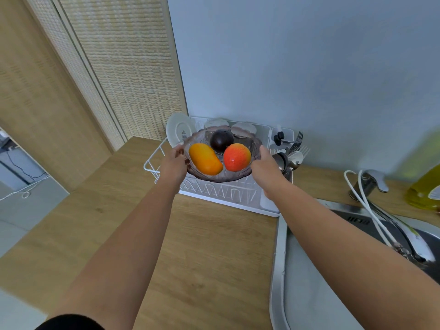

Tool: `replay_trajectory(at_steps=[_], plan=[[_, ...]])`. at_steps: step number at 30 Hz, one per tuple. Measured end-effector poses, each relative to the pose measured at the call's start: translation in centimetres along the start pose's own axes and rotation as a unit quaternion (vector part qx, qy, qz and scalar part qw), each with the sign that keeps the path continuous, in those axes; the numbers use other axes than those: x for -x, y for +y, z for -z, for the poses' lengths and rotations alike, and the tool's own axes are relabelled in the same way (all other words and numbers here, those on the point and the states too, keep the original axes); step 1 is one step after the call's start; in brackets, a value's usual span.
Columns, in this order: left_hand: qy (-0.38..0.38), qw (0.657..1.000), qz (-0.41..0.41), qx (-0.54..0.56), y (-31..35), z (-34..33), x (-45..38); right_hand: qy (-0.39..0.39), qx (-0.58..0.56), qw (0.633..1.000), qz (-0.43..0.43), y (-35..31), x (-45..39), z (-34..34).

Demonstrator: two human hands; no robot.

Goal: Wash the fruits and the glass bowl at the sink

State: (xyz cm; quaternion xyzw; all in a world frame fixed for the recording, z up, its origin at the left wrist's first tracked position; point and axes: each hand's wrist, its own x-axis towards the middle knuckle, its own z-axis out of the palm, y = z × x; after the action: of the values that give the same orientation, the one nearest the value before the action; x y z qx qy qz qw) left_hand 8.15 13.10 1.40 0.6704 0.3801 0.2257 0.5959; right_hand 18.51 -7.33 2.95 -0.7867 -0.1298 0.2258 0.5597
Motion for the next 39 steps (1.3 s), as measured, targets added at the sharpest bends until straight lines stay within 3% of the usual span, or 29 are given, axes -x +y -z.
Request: replay_trajectory(at_steps=[8,19,26,33,39], plan=[[-0.016,0.999,-0.025,0.024,-0.3,-0.1,1.3,0.025,0.029,0.999,0.018,0.2,-0.2,0.2],[0.009,0.999,0.022,0.038,0.0,0.0,0.7,0.011,0.022,1.000,-0.001,-0.2,-0.7,1.2],[0.080,0.992,-0.072,-0.064,-1.3,0.2,1.1,-0.006,-0.003,1.000,0.010,-0.5,0.7,1.9],[0.048,0.996,-0.026,0.076,-1.7,-0.2,1.4,-0.002,-0.008,1.000,0.022,-0.4,1.1,2.3],[0.036,0.993,-0.008,0.114,-1.9,-0.4,1.3,0.002,-0.014,1.000,0.023,-0.7,1.1,2.3]])
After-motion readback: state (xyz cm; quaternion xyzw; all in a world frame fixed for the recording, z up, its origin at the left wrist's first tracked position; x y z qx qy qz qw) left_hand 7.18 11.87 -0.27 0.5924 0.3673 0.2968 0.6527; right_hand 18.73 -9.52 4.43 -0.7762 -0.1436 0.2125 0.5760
